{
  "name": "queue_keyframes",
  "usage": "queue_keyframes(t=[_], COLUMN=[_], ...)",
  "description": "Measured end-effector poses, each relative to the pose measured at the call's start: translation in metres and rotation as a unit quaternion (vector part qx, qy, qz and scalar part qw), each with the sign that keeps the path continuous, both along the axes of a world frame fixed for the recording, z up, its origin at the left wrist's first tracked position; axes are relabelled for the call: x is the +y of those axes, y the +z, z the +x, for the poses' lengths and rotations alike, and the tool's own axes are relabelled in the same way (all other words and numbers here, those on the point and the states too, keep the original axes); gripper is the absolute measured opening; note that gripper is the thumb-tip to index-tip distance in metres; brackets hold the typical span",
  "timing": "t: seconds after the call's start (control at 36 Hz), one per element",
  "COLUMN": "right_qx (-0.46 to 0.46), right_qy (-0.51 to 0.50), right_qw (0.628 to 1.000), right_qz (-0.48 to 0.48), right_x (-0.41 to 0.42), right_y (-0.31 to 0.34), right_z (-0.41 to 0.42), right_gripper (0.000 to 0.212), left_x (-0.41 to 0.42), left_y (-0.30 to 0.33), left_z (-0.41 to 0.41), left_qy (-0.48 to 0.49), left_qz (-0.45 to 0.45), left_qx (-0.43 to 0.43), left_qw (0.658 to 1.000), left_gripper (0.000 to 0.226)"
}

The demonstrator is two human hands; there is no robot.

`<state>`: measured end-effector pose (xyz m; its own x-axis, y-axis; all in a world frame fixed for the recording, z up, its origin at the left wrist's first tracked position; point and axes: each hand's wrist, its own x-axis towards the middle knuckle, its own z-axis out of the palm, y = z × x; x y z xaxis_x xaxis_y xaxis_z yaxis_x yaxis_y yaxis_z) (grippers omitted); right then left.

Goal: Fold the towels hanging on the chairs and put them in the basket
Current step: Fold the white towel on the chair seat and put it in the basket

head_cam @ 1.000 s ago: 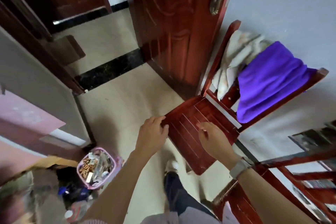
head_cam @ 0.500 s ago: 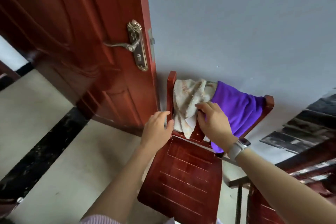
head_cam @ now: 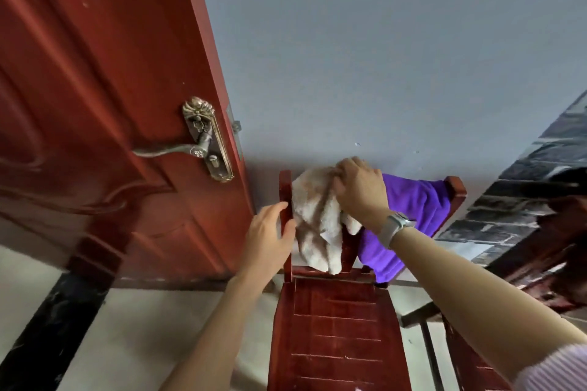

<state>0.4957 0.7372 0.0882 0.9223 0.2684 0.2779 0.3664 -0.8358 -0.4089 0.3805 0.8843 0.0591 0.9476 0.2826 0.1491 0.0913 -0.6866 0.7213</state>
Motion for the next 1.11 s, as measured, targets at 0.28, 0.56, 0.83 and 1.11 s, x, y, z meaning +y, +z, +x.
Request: queue_keyframes(t=[0.28,0.56,0.83,1.11], right_qx=[0.070,0.098,0.369,0.368], right_qy=[0.128,-0.012,-0.105,-0.138], right_qw=[0.905,0.857,0.821,0.861], right_qz=[0.401,0.506,0.424,0.324], right_x=[-0.033,-0.094,-0.133,-0.144], right_y=[0.136,0.117,-0.028,-0.050], right_z=[-0.039,-0.081,-0.200,-0.231], right_gripper=[0.009,0.010,0.022,0.015], left_x=[-0.020,-0.063,-0.104,-0.130], left_y=[0.070,0.103,0.010,-0.001], left_z=[0.026,-0.001,-0.060,-0.085], left_qy=[-0.123,-0.214,-0.099,-0.137], left_qz=[-0.033,-0.186,-0.336,-0.291], left_qx=[-0.148,-0.092,0.131,0.143], left_qw=[0.981,0.955,0.927,0.936], left_gripper=[0.094,0.023,0.017,0.005])
